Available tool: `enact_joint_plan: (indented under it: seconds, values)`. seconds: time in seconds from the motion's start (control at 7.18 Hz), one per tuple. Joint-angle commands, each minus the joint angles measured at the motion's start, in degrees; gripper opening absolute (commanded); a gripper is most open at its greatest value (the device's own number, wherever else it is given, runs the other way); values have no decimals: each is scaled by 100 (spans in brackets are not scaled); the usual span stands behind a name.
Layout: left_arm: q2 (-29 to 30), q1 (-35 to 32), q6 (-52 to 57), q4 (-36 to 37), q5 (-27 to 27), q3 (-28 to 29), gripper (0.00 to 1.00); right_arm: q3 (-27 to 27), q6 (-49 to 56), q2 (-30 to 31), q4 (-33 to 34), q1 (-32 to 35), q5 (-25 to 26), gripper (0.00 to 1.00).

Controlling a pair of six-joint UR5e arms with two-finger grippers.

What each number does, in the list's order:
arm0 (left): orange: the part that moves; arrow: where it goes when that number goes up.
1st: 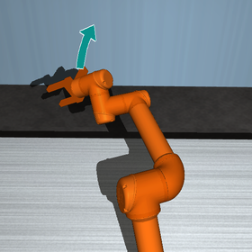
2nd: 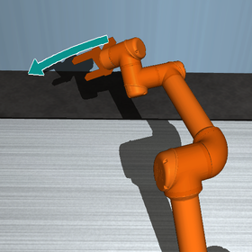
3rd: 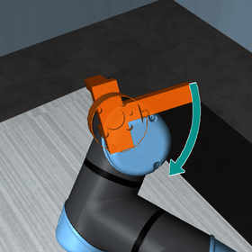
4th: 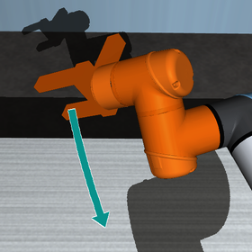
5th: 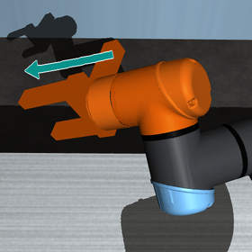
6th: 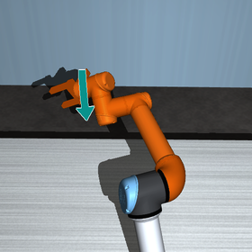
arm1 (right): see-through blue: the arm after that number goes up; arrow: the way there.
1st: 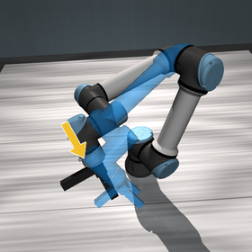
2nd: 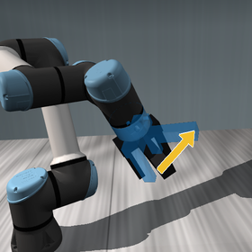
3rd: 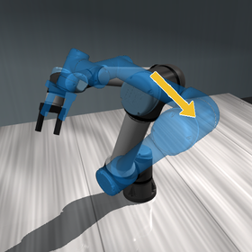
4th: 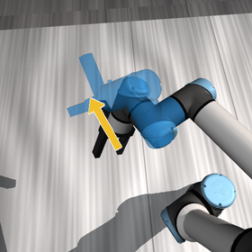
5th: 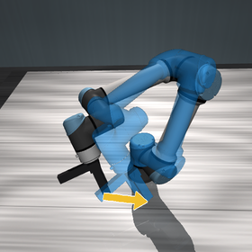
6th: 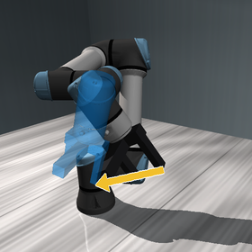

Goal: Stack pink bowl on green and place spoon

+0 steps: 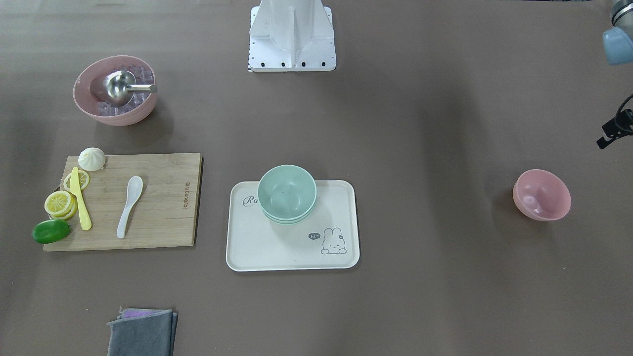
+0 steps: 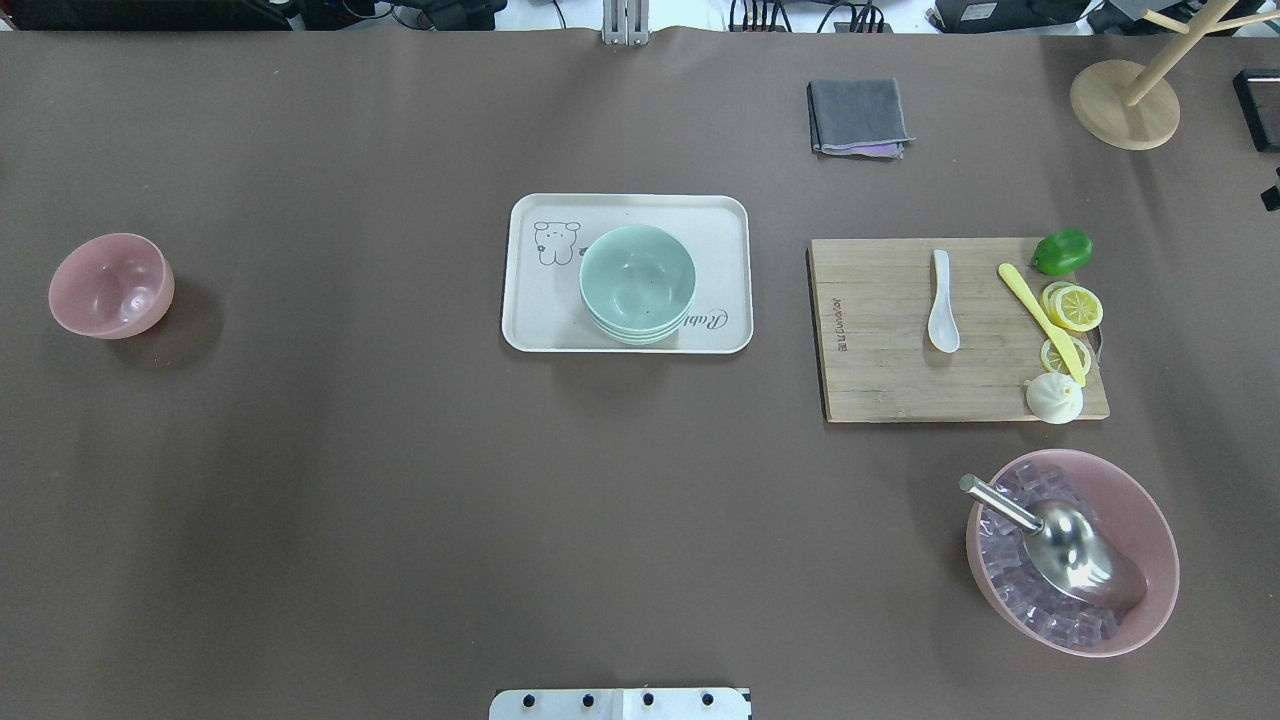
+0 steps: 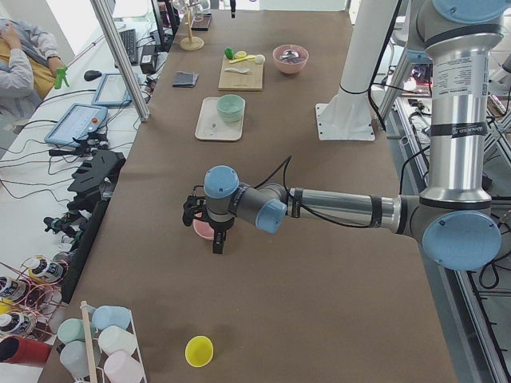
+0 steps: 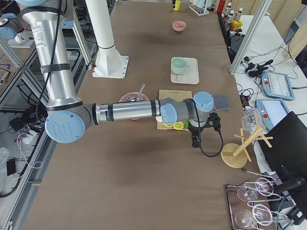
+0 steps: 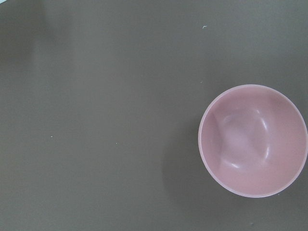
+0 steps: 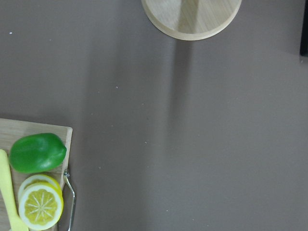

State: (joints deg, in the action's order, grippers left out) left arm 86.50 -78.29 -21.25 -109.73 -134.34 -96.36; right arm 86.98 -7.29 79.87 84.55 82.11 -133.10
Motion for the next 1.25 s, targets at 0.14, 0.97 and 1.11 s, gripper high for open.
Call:
enact_joint_plan:
  seconds: [0.14,0.97,1.11]
  values:
    - [8,7,68,-101,21,-58,98,-5,88,29,0,69,214,100]
    - [17,7,42,-119,-153,-77,98,-32,52,72,8,69,170,100]
    - [95,7,34,-127,-180,63,98,55,35,194,0,77,153,100]
